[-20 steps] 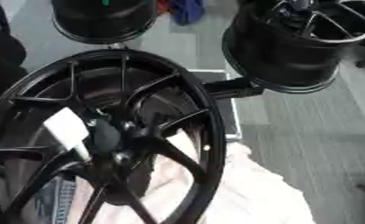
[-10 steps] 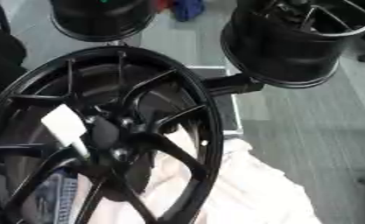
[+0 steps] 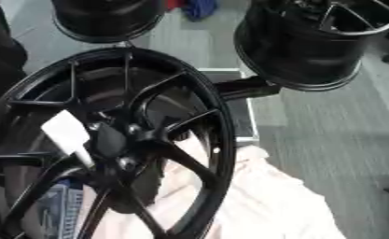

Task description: Pull the pin out of the wheel hub.

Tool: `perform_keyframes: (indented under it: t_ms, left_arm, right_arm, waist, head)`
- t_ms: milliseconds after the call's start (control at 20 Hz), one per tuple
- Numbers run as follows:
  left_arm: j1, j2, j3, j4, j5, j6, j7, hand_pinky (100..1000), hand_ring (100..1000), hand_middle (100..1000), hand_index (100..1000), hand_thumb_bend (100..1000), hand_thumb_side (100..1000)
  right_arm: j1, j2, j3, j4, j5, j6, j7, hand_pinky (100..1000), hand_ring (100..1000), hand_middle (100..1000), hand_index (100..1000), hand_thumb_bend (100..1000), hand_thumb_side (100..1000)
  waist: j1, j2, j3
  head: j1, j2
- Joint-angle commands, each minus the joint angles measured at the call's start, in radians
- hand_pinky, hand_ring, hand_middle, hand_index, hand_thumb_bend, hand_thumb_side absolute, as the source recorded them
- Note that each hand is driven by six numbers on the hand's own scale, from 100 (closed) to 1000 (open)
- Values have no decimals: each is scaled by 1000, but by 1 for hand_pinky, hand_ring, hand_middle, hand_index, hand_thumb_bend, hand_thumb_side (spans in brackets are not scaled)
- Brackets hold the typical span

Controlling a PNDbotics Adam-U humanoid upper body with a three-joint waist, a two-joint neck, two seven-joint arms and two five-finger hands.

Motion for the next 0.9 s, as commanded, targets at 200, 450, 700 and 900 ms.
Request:
perform_keyframes:
  t_ms: [200,450,700,900]
  left_arm:
    - [-89,6,-64,-10,24,-33,-125,787,732,693,796,566,148]
    - [-121,-5,-93,-10,13,-52,-151,795,743,709,809,504,130]
    - [-149,-27,-117,-10,11,12,-124,795,736,699,812,490,104]
    - [-165,-47,-148,-10,21,113,-116,779,705,663,803,483,119]
  right_arm:
    - [5,-35,-2,-12,5,-2,7,561,602,565,645,100,456]
    - [1,-35,1,-12,3,-2,7,560,601,564,644,100,470]
    - [-5,-32,5,-12,-1,-3,10,559,600,563,643,100,470]
    - [-9,-28,7,-12,-3,-2,10,558,599,562,642,100,470]
  waist:
    - [7,-14,-4]
    - [11,-7,-4]
    - [16,2,-6]
    - [19,9,-8]
  head:
    - [-4,-2]
    - [-4,4]
    - [-2,6]
    - [-2,9]
